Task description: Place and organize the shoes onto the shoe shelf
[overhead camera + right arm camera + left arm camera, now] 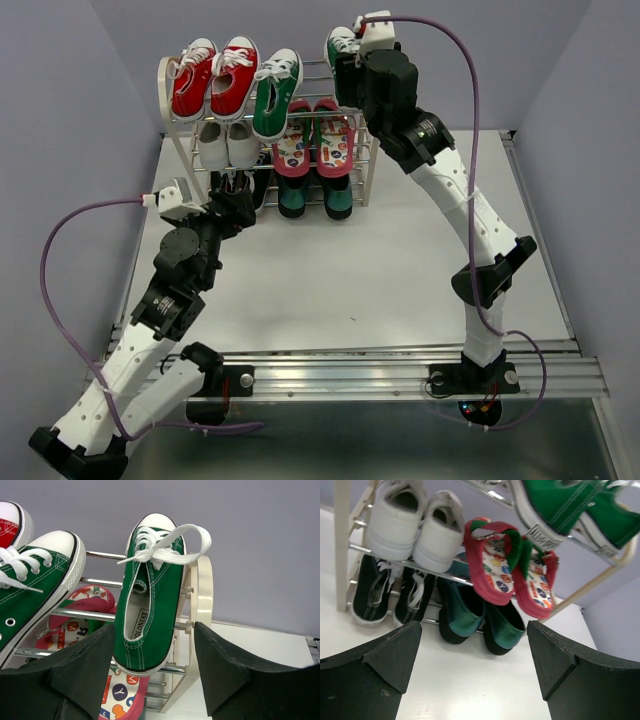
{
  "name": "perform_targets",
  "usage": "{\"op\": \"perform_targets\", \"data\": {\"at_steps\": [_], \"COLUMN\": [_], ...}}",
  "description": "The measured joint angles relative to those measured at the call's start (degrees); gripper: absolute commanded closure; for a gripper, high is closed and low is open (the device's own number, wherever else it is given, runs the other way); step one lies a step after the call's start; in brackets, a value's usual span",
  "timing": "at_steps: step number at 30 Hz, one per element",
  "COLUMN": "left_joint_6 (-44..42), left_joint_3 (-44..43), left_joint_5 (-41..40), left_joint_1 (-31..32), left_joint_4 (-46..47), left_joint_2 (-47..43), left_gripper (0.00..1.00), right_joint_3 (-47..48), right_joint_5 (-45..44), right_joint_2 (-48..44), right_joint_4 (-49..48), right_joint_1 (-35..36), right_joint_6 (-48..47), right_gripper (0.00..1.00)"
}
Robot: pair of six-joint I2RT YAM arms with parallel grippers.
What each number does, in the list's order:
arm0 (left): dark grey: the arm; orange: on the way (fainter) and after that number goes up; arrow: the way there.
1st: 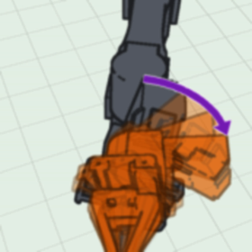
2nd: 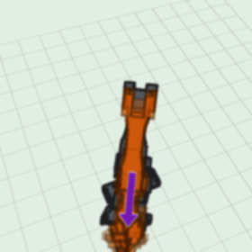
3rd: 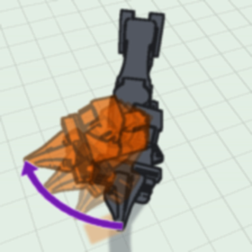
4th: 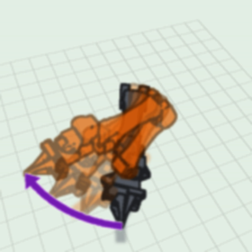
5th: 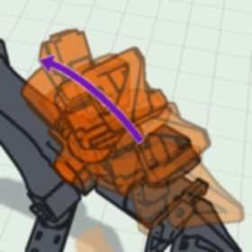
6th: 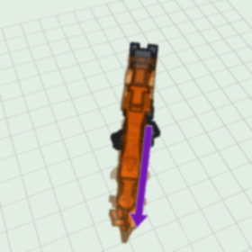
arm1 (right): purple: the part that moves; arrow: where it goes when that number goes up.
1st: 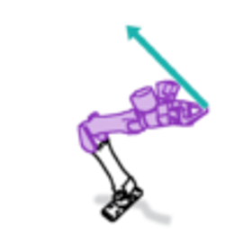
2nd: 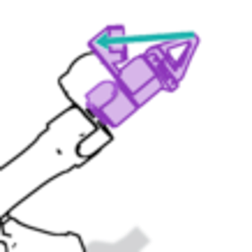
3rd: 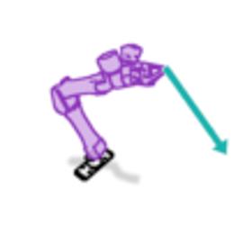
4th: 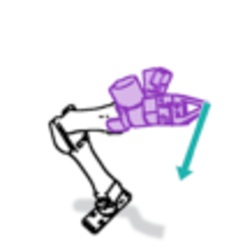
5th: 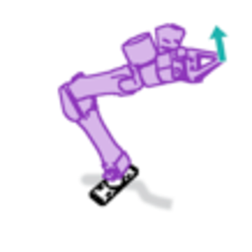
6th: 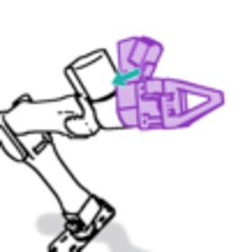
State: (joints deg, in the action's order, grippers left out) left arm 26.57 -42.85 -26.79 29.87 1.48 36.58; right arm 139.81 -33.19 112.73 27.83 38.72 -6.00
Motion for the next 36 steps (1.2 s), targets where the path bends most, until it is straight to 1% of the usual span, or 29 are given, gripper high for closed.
{"op": "perform_targets", "data": {"at_steps": [5, 10, 13, 18, 24, 28, 31, 32, 33, 34, 35, 36], "left_joint_6": [-3.9, -9.4, -11.7, -17.4, -22.5, -24.1, -24.6, -24.7, -24.7, -24.8, -24.8, -24.9], "left_joint_3": [-7.5, -17.0, -19.9, -25.5, -29.9, -32.9, -34.2, -34.6, -34.9, -35.4, -35.8, -36.3], "left_joint_5": [8.4, 14.4, 15.1, 15.4, 14.1, 12.7, 11.0, 10.5, 10.1, 9.8, 9.7, 9.6], "left_joint_1": [0.0, 0.0, 0.0, 0.0, 0.1, 0.1, 0.1, 0.1, 0.1, 0.1, 0.1, 0.1], "left_joint_4": [0.4, 2.0, 2.1, 2.1, 2.1, 2.2, 2.2, 2.3, 2.5, 2.8, 3.0, 3.1], "left_joint_2": [3.7, 11.1, 14.4, 21.2, 28.5, 32.8, 34.8, 35.4, 36.0, 36.8, 37.6, 38.3], "left_gripper": [0.01, 0.01, 0.01, 0.01, 0.01, 0.01, 0.02, 0.03, 0.05, 0.1, 0.13, 0.31], "right_joint_3": [-1.6, -2.0, -2.0, -2.2, -4.2, -5.5, -6.4, -6.7, -7.0, -7.2, -7.4, -7.7], "right_joint_5": [1.0, -1.8, -2.4, -0.6, 4.4, 9.2, 12.0, 12.8, 13.6, 14.3, 15.4, 16.1], "right_joint_2": [-0.9, -1.6, -1.6, -1.7, -1.7, -1.7, -1.6, -1.6, -1.6, -1.6, -1.6, -1.6], "right_joint_4": [-0.1, -0.7, -1.3, -1.4, -1.6, -1.7, -1.7, -1.8, -2.2, -2.3, -2.8, -3.2], "right_joint_1": [0.0, -0.3, -1.1, -5.1, -10.1, -12.9, -13.6, -13.7, -13.7, -13.6, -13.6, -13.6], "right_joint_6": [0.7, 1.4, 2.4, 4.3, 8.0, 10.6, 11.5, 11.8, 11.9, 12.0, 12.3, 12.5], "right_gripper": [0.26, 0.26, 0.26, 0.28, 0.35, 0.36, 0.36, 0.38, 0.42, 0.44, 0.51, 0.54]}}
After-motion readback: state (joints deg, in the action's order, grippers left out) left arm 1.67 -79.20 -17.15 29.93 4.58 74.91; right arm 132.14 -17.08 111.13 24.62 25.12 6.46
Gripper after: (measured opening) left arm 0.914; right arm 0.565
